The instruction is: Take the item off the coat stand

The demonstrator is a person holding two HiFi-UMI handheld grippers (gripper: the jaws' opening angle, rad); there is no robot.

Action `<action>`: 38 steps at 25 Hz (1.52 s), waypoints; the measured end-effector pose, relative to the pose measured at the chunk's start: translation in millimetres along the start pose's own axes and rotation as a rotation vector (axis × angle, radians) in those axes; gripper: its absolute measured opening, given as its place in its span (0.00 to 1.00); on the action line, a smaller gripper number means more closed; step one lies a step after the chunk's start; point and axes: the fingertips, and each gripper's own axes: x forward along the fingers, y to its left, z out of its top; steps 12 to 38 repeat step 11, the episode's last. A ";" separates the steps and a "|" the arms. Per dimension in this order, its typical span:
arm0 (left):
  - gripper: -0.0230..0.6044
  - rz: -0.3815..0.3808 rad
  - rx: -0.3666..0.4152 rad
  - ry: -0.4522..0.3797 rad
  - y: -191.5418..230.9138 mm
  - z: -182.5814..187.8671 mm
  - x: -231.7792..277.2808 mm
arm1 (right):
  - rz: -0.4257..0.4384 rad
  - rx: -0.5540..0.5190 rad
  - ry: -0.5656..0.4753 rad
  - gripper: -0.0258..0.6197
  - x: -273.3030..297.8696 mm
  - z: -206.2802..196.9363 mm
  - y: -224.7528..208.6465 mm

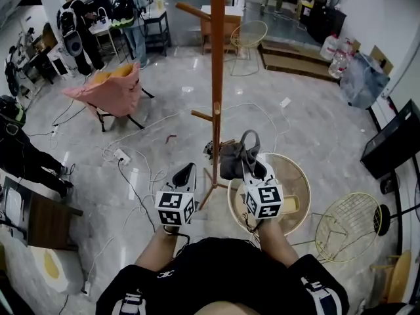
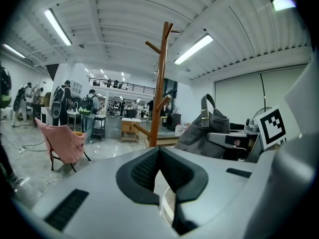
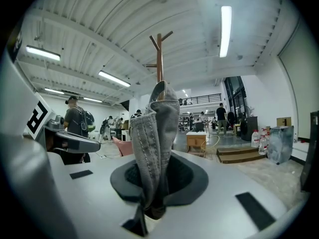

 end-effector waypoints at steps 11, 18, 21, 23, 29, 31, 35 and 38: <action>0.06 -0.004 0.003 0.001 -10.0 -2.3 -2.7 | 0.007 -0.006 -0.012 0.13 -10.8 2.7 -0.1; 0.06 -0.004 0.003 0.001 -10.0 -2.3 -2.7 | 0.007 -0.006 -0.012 0.13 -10.8 2.7 -0.1; 0.06 -0.004 0.003 0.001 -10.0 -2.3 -2.7 | 0.007 -0.006 -0.012 0.13 -10.8 2.7 -0.1; 0.06 -0.004 0.003 0.001 -10.0 -2.3 -2.7 | 0.007 -0.006 -0.012 0.13 -10.8 2.7 -0.1; 0.06 -0.004 0.003 0.001 -10.0 -2.3 -2.7 | 0.007 -0.006 -0.012 0.13 -10.8 2.7 -0.1; 0.06 -0.004 0.003 0.001 -10.0 -2.3 -2.7 | 0.007 -0.006 -0.012 0.13 -10.8 2.7 -0.1; 0.06 -0.004 0.003 0.001 -10.0 -2.3 -2.7 | 0.007 -0.006 -0.012 0.13 -10.8 2.7 -0.1; 0.06 -0.004 0.003 0.001 -10.0 -2.3 -2.7 | 0.007 -0.006 -0.012 0.13 -10.8 2.7 -0.1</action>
